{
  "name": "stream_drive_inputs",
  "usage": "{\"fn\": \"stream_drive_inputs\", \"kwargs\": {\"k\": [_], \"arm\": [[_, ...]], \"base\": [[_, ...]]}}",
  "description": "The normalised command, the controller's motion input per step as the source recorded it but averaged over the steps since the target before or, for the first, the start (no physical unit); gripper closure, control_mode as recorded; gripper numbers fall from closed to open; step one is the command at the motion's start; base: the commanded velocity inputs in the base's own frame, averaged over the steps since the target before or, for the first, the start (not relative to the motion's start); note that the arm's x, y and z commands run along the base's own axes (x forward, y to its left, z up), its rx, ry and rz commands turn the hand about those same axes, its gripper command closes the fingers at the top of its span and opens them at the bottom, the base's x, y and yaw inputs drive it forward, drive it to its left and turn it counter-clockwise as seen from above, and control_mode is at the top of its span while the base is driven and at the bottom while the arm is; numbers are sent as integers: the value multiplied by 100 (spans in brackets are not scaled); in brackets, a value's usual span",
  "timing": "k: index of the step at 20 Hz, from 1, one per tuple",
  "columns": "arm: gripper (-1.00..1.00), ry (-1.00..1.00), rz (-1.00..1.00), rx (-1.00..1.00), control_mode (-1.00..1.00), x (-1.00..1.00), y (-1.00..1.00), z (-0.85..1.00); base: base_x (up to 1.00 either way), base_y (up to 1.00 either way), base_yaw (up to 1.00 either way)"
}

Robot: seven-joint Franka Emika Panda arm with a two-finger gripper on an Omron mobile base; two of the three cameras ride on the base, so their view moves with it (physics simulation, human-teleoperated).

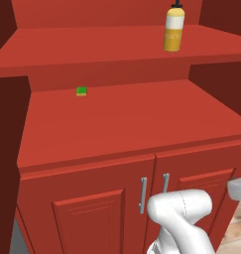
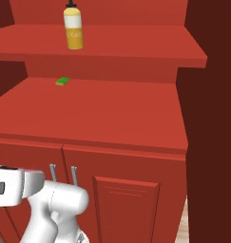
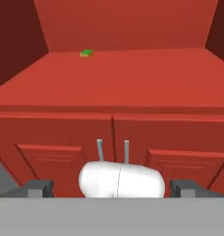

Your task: Pick the mustard and shaker from the counter and place them in the cabinet.

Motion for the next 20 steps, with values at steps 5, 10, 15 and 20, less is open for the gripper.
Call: {"fn": "stream_drive_inputs", "kwargs": {"k": [5,10,15,20], "arm": [[-100,30,0,2,-100,0,4,-62],[-100,11,0,1,-100,0,0,-11],[-100,1,0,0,-100,-8,0,6],[-100,0,0,0,-100,-26,0,18]], "base": [[0,0,0],[0,0,0],[0,0,0],[0,0,0]]}}
